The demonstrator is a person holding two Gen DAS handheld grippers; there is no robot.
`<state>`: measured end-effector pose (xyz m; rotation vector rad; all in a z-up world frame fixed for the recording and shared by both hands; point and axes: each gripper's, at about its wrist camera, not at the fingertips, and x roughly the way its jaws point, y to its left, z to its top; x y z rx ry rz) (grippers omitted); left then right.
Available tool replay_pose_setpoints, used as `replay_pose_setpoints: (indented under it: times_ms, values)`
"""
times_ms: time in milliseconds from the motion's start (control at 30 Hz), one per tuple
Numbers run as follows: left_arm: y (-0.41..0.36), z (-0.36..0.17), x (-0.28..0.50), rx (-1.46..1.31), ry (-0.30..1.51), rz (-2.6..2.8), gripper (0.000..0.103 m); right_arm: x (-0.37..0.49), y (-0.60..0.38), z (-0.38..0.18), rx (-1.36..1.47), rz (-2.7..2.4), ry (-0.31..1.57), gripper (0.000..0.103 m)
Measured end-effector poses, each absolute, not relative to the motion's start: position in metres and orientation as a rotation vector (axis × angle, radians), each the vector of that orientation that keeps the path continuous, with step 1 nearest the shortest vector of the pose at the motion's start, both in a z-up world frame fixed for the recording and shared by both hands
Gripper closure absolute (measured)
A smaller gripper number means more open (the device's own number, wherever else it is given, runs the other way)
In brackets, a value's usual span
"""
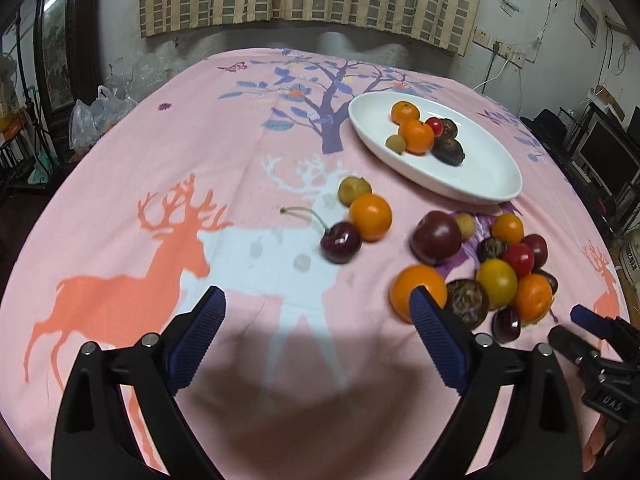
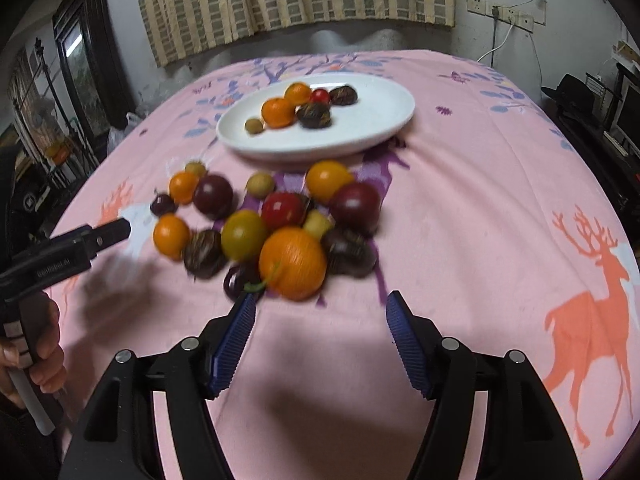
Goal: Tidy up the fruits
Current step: 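Grasp a large orange with the right tool while the left tool grasps an orange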
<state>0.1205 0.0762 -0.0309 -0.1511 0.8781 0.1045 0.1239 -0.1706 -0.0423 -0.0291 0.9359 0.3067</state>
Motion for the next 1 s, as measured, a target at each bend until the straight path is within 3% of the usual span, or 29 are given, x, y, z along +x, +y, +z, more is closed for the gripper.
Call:
replay_pose_setpoints:
  times_ms: [300, 567, 633, 1000]
  values:
    - [0.068, -0.048, 0.117, -0.109, 0.908, 0.061, 0.012, 0.132, -0.151, -0.064, -0.088, 0.265, 0.986, 0.035]
    - [0.058, -0.053, 0.117, -0.076, 0.924, 0.022, 0.012, 0.161, -0.139, -0.063, -0.066, 0.229, 0.968, 0.049]
    - [0.055, -0.054, 0.118, -0.066, 0.930, 0.016, 0.012, 0.161, -0.140, -0.063, -0.062, 0.230, 0.952, 0.060]
    - [0.052, -0.063, 0.120, -0.045, 0.948, 0.018, 0.012, 0.147, -0.163, -0.050, 0.066, 0.321, 0.927, 0.061]
